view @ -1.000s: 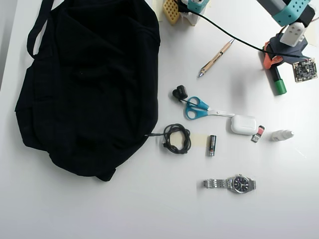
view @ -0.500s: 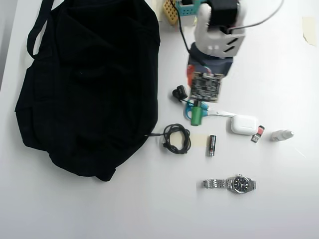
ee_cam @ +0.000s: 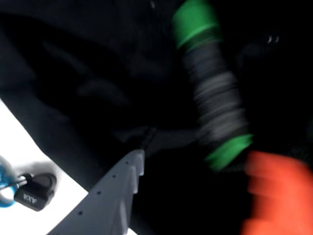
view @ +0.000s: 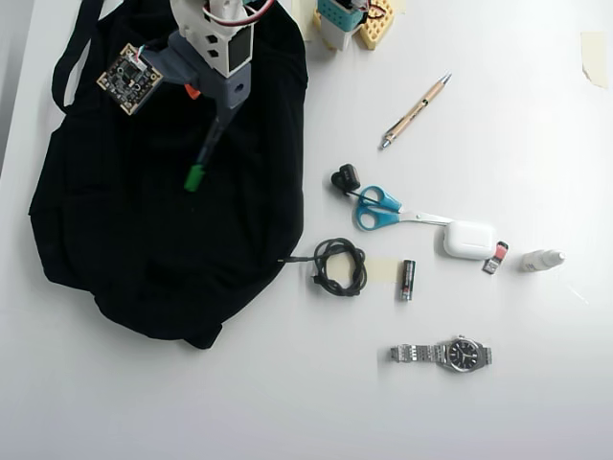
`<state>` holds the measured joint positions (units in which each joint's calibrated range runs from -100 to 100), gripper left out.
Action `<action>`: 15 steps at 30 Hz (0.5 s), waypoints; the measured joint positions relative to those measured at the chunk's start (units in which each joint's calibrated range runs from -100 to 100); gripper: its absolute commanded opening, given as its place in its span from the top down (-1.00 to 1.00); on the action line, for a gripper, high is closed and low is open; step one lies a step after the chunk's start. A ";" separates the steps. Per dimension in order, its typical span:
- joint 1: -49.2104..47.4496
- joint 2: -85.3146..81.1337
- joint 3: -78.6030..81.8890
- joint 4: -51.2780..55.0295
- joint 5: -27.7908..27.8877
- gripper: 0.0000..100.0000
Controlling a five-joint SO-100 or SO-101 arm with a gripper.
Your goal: Put the whiteboard marker into the black bag
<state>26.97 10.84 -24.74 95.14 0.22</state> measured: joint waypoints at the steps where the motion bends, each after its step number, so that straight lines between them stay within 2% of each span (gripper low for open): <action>1: 0.00 -0.25 0.00 -0.43 0.00 0.32; 2: -0.66 -0.50 -0.34 -0.09 0.10 0.57; 3: -3.67 -2.67 -3.58 2.56 0.20 0.63; 5: -6.83 -14.43 -1.71 3.32 -0.20 0.53; 7: -11.60 -47.87 25.43 1.45 -2.74 0.53; 9: -13.94 -74.98 59.13 -9.20 -3.13 0.53; 10: -14.53 -93.99 82.00 -14.49 -3.13 0.54; 12: -15.27 -106.26 96.84 -14.83 -3.17 0.65; 15: -15.05 -108.59 106.14 -16.11 -3.17 0.81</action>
<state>11.93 -97.75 81.40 79.04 -2.95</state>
